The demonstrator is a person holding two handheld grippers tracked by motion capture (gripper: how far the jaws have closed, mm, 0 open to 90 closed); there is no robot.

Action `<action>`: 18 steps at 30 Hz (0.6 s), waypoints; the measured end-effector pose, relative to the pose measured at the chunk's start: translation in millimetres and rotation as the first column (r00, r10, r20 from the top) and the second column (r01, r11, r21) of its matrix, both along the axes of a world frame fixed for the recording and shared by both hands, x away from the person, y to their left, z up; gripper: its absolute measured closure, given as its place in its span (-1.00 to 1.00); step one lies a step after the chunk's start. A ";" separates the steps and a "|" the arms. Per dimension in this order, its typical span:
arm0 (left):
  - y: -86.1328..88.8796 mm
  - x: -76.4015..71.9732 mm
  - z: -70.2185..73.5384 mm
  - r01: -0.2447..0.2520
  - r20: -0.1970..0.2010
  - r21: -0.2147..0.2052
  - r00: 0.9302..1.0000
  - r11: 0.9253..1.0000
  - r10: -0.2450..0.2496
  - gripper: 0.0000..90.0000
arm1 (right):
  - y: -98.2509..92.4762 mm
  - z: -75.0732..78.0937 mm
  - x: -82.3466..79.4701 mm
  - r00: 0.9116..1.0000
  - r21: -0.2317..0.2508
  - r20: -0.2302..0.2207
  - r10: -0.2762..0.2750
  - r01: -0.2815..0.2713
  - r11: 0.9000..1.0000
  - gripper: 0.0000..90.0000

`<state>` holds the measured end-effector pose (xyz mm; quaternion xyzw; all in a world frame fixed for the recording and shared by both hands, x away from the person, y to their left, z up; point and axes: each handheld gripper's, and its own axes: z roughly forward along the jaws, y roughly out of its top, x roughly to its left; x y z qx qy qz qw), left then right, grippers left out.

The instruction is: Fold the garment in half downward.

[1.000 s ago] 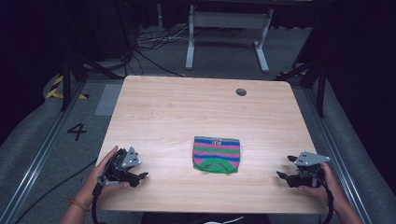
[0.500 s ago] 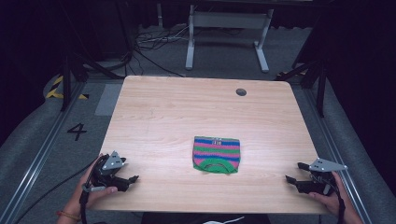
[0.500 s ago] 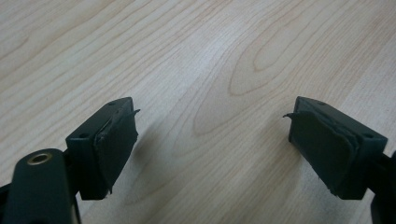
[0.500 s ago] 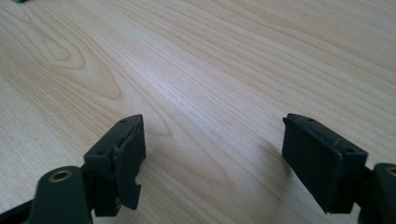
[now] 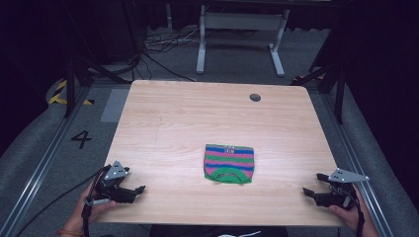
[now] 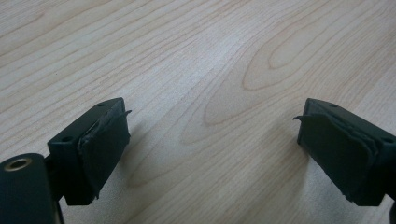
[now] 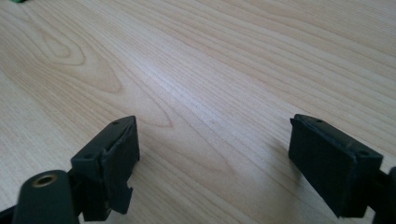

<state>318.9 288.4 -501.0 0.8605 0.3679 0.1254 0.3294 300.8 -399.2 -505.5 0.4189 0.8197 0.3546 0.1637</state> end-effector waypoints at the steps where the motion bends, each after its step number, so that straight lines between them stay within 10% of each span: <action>1: 0.0 0.0 0.0 0.000 0.000 0.000 1.000 1.000 0.000 -0.80 | 0.0 0.0 0.0 1.000 0.000 0.000 0.000 0.000 1.000 -0.64; 18: -2.6 1.0 -0.6 -0.020 -0.013 0.001 1.000 1.000 0.020 -0.89 | 1.3 -0.1 2.3 1.000 -0.003 -0.001 -0.022 0.022 1.000 -0.66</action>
